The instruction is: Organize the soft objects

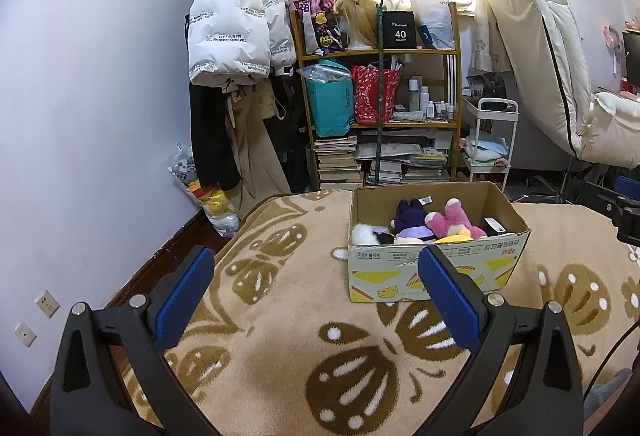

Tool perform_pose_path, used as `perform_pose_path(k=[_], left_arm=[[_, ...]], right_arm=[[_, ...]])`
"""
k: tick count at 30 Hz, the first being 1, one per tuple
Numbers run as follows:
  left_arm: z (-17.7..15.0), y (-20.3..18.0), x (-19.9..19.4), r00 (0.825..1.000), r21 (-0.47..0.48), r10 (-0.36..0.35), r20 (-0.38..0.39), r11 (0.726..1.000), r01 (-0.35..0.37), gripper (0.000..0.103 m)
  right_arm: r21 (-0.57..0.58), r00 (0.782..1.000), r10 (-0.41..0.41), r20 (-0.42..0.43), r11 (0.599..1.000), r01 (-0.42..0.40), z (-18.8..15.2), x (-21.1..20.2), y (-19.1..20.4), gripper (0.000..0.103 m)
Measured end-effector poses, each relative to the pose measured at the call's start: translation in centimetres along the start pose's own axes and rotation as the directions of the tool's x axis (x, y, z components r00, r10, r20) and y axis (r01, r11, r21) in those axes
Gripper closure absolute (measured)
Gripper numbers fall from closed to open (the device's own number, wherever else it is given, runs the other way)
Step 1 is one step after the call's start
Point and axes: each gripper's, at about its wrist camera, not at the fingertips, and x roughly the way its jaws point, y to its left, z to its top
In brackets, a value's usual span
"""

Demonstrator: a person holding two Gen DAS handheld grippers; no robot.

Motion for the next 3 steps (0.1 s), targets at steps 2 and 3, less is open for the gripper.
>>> perform_pose_path(k=[2, 3], left_arm=[[0.02, -0.03, 0.00, 1.000, 0.001, 0.001, 0.000, 1.000, -0.001, 0.003], [0.01, 0.02, 0.01, 1.000, 0.002, -0.001, 0.001, 1.000, 0.001, 0.003]], right_arm=[[0.000, 1.000, 0.001, -0.002, 1.000, -0.001, -0.07, 0.00, -0.07, 0.000], [-0.001, 1.000, 0.002, -0.003, 1.000, -0.002, 0.02, 0.06, 0.03, 0.000]])
